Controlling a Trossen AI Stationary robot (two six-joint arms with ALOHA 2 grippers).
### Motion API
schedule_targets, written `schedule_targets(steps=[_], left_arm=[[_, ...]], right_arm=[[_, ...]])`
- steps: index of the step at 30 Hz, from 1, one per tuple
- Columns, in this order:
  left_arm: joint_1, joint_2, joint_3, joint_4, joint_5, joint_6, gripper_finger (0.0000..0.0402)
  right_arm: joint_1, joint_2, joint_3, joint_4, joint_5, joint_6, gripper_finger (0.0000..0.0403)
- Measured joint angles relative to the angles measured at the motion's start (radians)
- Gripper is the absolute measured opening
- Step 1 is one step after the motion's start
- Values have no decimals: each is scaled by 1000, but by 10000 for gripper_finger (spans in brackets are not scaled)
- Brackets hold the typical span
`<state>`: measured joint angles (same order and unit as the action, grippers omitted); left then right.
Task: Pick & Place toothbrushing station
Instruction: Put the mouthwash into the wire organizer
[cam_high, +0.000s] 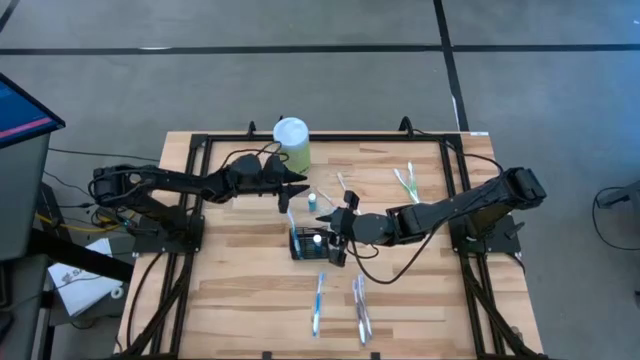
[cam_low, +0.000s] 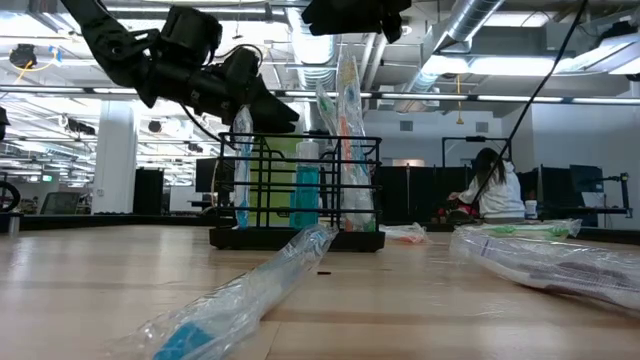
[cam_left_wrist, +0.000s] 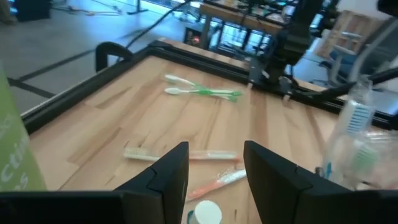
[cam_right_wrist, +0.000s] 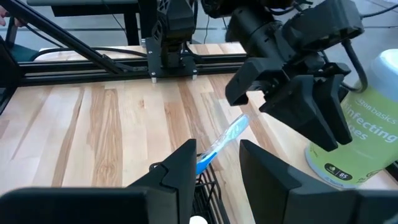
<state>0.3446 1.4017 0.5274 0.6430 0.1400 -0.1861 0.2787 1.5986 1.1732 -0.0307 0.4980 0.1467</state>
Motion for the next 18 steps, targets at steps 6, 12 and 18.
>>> schedule_targets(steps=[6, 12, 18], left_arm=[[42, 1, 0, -42, 115, 42, 147], [37, 29, 1, -37, 129, 108, 132], [38, 75, 0, -36, 128, 130, 103]], right_arm=[[1, 0, 0, -1, 0, 0, 113], [2, 0, 0, -1, 0, 0, 113], [2, 0, 0, -13, -1, 0, 113]])
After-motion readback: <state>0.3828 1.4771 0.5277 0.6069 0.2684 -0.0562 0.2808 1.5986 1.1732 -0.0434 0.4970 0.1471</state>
